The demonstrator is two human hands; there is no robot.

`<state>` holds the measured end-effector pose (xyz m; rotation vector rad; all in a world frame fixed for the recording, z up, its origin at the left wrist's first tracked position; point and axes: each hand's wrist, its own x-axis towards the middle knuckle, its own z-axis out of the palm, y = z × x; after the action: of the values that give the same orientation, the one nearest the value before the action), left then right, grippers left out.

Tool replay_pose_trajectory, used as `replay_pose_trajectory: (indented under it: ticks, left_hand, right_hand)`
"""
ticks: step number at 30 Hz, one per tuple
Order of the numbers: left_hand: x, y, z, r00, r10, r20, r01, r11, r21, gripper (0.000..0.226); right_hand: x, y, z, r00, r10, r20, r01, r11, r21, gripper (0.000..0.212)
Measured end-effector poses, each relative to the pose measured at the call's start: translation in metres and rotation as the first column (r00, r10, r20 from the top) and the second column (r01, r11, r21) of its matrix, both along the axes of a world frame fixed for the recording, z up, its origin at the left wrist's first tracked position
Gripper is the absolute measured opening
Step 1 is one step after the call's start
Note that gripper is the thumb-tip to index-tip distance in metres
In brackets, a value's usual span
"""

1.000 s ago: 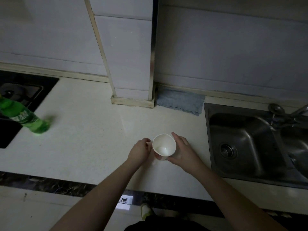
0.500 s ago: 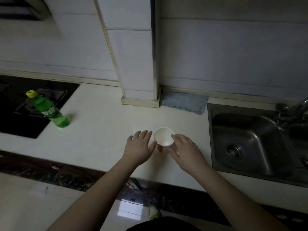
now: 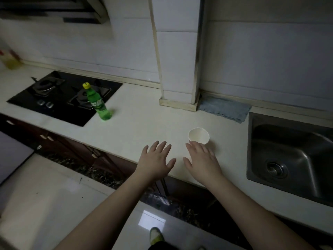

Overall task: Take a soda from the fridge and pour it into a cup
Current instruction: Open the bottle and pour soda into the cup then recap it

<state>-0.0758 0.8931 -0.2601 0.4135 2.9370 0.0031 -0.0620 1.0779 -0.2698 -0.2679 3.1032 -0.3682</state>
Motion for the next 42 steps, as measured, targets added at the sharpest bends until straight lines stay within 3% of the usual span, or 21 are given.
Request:
replay_pose_trajectory:
  ticks: [8, 24, 32, 42]
  left_hand:
    - [-0.006, -0.069, 0.006, 0.998, 0.042, -0.041, -0.042, 0.999, -0.004, 0.064]
    - [-0.024, -0.280, 0.012, 0.981, 0.176, -0.082, -0.175, 0.984, 0.012, 0.063]
    - [-0.052, -0.321, 0.011, 0.974, 0.219, -0.065, -0.216, 0.975, 0.051, 0.063]
    - [-0.137, -0.349, 0.005, 0.964, 0.260, -0.057, -0.261, 0.965, -0.010, 0.065]
  right_hand:
    - [-0.006, -0.057, 0.013, 0.998, 0.060, 0.001, -0.060, 0.994, 0.087, 0.057]
    - [-0.043, -0.260, 0.029, 0.987, 0.162, 0.011, -0.162, 0.973, 0.163, 0.058]
    - [-0.081, -0.301, 0.033, 0.965, 0.255, -0.057, -0.234, 0.940, 0.248, 0.057]
    - [-0.191, -0.338, 0.027, 0.943, 0.330, -0.034, -0.317, 0.928, 0.197, 0.061]
